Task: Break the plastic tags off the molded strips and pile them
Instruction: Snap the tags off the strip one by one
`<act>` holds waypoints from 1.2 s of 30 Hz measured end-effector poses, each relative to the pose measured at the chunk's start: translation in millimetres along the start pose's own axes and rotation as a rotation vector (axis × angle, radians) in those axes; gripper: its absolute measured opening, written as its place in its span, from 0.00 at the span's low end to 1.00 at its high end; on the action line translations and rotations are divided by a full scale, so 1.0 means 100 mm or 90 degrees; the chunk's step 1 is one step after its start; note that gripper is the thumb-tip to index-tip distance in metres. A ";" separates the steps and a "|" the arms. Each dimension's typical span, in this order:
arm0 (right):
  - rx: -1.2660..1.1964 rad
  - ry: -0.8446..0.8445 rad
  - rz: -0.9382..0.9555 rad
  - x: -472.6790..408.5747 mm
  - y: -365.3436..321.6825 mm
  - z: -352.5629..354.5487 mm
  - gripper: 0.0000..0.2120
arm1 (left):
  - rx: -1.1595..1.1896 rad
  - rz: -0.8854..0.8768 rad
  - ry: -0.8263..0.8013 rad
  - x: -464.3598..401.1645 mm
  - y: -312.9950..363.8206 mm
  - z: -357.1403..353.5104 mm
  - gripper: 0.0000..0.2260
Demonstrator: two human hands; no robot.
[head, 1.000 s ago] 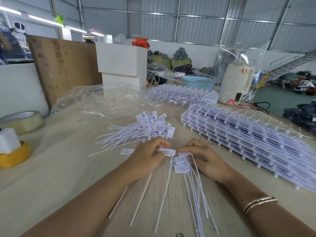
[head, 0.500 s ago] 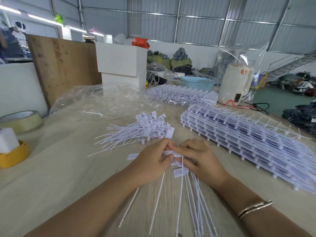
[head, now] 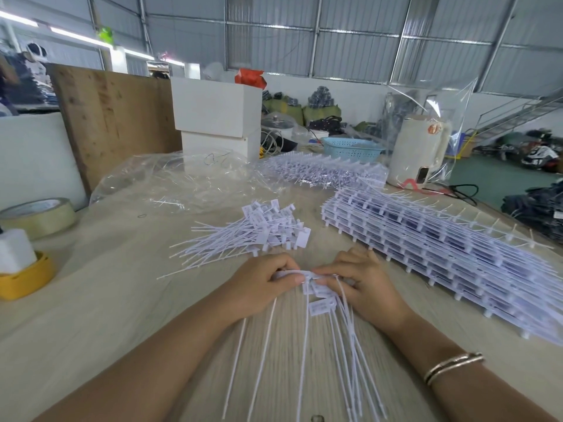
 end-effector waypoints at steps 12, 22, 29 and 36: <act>-0.316 -0.005 -0.234 0.02 0.24 -0.03 0.06 | 0.049 -0.047 -0.004 -0.02 0.08 -0.04 0.04; -0.287 -0.081 -0.205 0.00 0.21 -0.07 0.20 | 0.081 -0.018 0.001 -0.01 0.02 -0.05 0.07; -0.199 -0.184 -0.176 0.03 0.20 -0.21 0.22 | 0.046 -0.033 0.055 -0.01 0.04 0.00 0.12; -0.082 -0.040 -0.052 0.01 0.05 0.00 0.23 | 0.019 -0.040 0.077 0.00 0.04 0.00 0.11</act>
Point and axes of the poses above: each hand's wrist, its own x-axis away from the middle knuckle, its own z-axis out of the back of the hand, y = z × x, the point moved 7 cm from there along -x, towards the middle knuckle, and after that the axes turned 3 degrees about x, right-handed, at the moved point
